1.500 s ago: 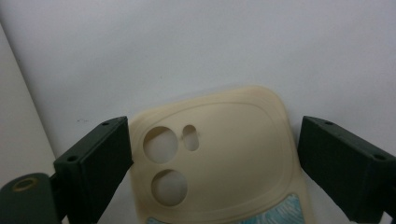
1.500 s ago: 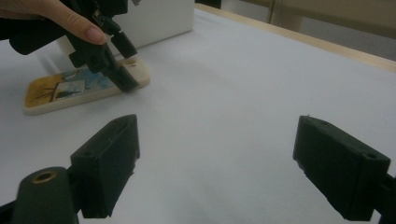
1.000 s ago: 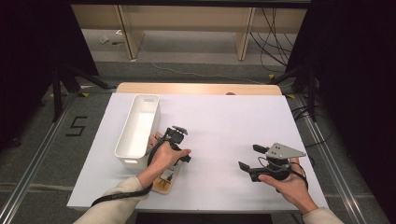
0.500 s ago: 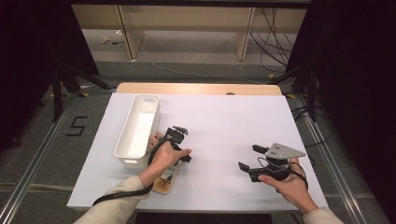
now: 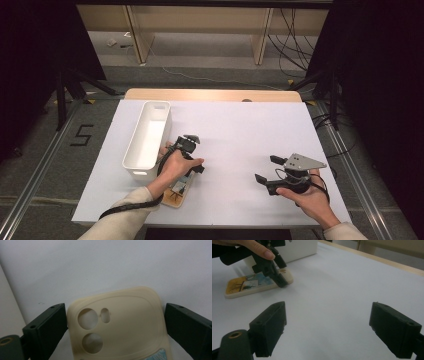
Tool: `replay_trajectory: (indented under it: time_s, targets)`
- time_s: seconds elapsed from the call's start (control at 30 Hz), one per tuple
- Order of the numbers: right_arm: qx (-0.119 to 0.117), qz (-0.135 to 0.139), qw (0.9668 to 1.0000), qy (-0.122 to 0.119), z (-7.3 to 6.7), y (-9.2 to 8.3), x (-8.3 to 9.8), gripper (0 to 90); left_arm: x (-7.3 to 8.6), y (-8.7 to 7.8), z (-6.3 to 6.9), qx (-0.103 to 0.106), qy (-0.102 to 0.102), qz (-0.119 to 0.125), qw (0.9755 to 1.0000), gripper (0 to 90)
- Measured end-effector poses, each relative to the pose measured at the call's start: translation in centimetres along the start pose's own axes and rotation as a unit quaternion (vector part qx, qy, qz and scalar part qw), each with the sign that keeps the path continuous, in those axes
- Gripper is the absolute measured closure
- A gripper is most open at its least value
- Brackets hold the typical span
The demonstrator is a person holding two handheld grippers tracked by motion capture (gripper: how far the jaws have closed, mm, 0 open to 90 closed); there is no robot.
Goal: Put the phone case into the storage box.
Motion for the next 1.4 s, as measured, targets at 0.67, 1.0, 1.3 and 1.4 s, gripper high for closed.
replay_trajectory:
  time_s: [0.67,1.0,1.3,1.4]
  targets:
    - [-0.001,0.0,1.0,0.001,0.02,0.01,0.0,15.1,0.01,0.03,-0.08,0.01,-0.009,0.002,0.9999,6.4]
    - [-0.003,0.0,1.0,0.002,0.01,0.04,0.02,15.1,0.02,0.06,-0.2,0.015,-0.012,-0.004,0.9998,6.6]
    - [-0.003,-0.001,1.0,0.002,-0.02,0.04,0.02,15.2,0.03,0.05,-0.18,0.018,-0.017,-0.003,0.9997,7.4]
    - [-0.003,-0.001,1.0,0.002,-0.02,0.04,0.03,15.2,0.03,0.04,-0.17,0.018,-0.017,-0.003,0.9997,7.8]
Point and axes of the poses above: each handheld gripper's, and its own axes: y roughly forward along the jaws, x roughly out of its underside, z roughly to its right, the point moved 4 cm from there along y, roughly forward along the jaws, and after that the axes turned 9 degrees about y, right-handed, at the moved point
